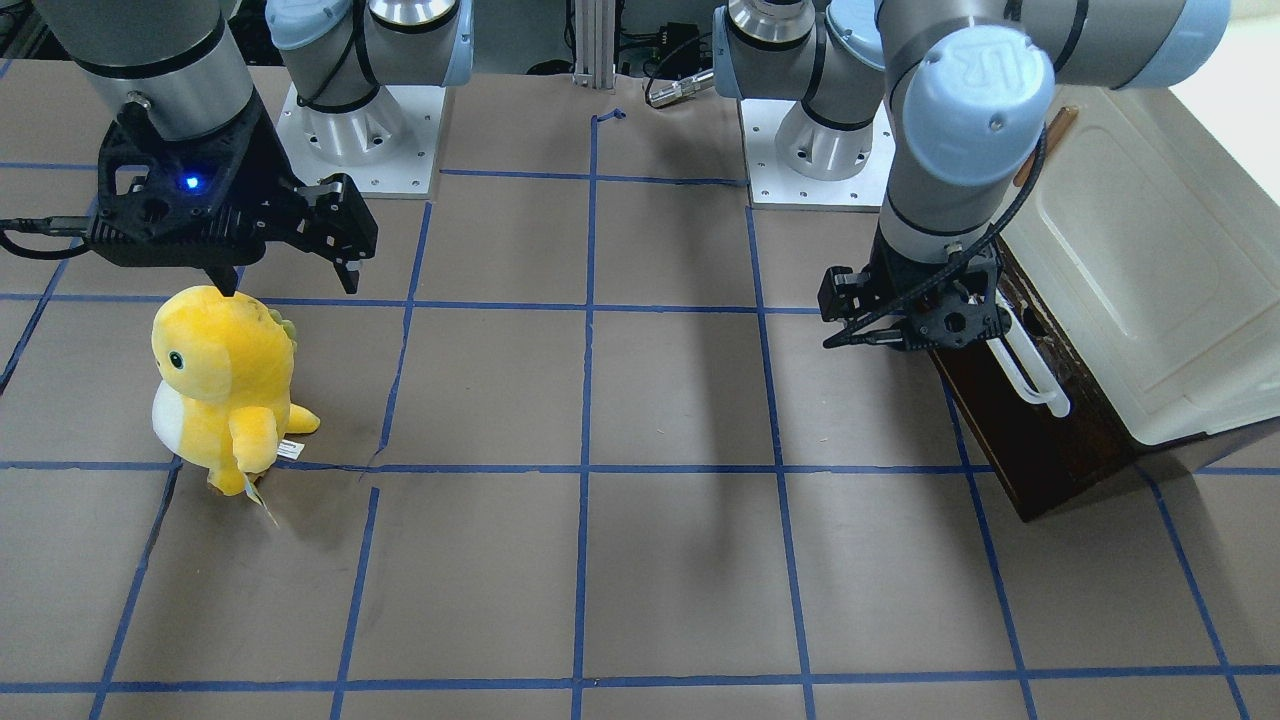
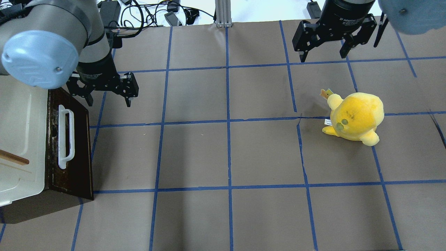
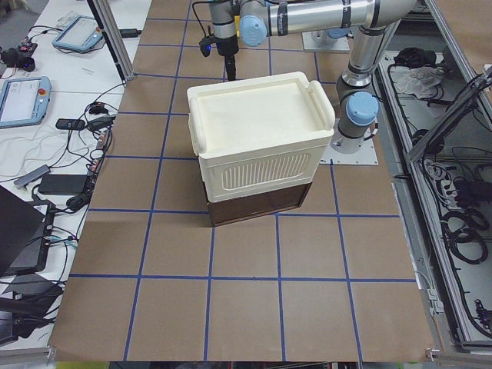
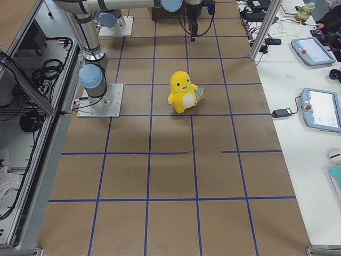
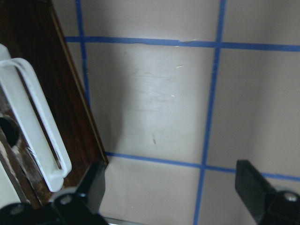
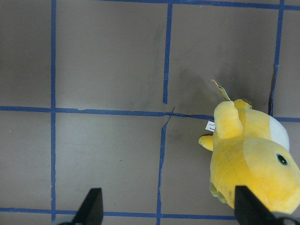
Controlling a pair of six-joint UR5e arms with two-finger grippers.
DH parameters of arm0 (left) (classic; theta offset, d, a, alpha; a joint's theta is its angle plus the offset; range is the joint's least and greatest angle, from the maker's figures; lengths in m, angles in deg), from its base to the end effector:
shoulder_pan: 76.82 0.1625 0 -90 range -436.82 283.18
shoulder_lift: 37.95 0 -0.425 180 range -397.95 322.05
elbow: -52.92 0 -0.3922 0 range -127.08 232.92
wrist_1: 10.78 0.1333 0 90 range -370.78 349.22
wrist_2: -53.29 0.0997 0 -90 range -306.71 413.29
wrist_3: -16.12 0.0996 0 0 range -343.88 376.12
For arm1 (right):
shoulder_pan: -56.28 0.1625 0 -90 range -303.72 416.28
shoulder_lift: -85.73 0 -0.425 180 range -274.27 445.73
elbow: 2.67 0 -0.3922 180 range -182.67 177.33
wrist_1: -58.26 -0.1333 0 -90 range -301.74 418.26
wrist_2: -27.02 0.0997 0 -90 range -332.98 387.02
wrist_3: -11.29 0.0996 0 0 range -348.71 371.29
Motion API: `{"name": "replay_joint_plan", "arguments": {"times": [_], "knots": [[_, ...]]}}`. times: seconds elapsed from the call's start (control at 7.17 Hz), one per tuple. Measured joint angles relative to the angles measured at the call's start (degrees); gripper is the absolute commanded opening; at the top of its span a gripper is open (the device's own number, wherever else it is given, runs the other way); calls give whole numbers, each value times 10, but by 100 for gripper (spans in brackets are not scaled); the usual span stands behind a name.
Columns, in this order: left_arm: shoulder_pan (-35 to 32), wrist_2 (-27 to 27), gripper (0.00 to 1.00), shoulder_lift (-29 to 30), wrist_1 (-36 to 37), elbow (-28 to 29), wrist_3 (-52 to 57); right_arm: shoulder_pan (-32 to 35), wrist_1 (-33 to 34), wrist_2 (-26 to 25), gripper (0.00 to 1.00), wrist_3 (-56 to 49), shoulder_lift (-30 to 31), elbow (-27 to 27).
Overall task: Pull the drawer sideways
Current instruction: 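Lower the open left gripper around the white drawer handle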
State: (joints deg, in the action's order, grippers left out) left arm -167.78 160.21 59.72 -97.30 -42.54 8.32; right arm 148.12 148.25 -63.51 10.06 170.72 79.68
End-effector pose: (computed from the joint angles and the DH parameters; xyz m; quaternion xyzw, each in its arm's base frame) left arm -0.1130 -0.5192 0.3840 -0.0464 0.9846 0.0718 0.1525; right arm 0.1494 -0.5285 0.5090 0.0267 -0.9994 0.0230 0.0045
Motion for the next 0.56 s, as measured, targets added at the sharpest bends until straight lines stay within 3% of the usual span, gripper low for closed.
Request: {"name": "replay_joint_plan", "arguments": {"times": [0.14, 0.56], "knots": [[-3, 43, 92, 20, 25, -21, -18, 0, 0, 0, 100, 0, 0, 0], [-4, 107, 91, 59, 50, -52, -64, 0, 0, 0, 100, 0, 0, 0]]}}
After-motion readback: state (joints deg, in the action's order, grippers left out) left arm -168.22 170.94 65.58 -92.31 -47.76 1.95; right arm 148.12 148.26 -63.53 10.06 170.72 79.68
